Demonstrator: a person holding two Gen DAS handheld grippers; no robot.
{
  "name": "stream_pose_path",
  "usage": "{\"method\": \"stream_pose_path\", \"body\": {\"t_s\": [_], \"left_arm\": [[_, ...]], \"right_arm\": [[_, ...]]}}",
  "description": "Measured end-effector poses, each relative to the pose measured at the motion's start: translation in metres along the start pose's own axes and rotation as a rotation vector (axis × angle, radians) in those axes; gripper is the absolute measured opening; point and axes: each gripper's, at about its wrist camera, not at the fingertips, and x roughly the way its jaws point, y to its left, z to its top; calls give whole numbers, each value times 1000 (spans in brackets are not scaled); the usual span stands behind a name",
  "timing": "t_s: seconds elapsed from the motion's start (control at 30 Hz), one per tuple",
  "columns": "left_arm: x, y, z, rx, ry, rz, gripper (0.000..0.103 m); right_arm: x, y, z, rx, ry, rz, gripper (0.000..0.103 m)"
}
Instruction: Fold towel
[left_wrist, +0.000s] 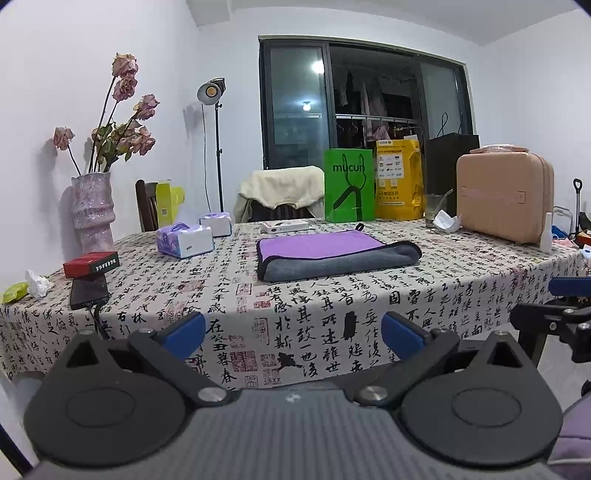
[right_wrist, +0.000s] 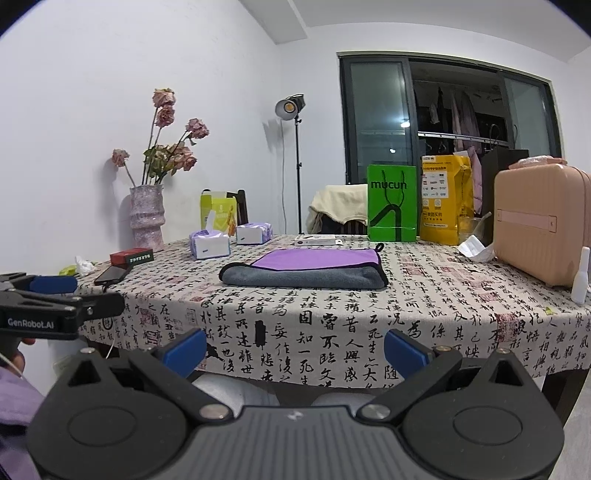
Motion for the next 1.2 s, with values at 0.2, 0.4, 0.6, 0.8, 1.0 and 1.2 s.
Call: {"method": "stream_pose_path", "body": {"t_s": [0.2,0.4,0.6,0.8,1.0,1.2], "left_arm": [[16,5,0,5,6,24,103],[47,12,3,-9,35,57,103],[78,20,7,-30,88,56,103],[107,24,19,-27,103,52,103],[146,24,36,-8,94,37,103],[201,35,52,12,109,8,92]], "right_arm": [[9,-9,-4,4,-16,-21,103],[38,-21,-8,23,10,-50,103],[62,-33,0,10,16,-64,103],[89,-44,13,23,45,-65,102],[120,-54,28,-9,68,-74,100],[161,-68,45,-10,104,-99,95]]}}
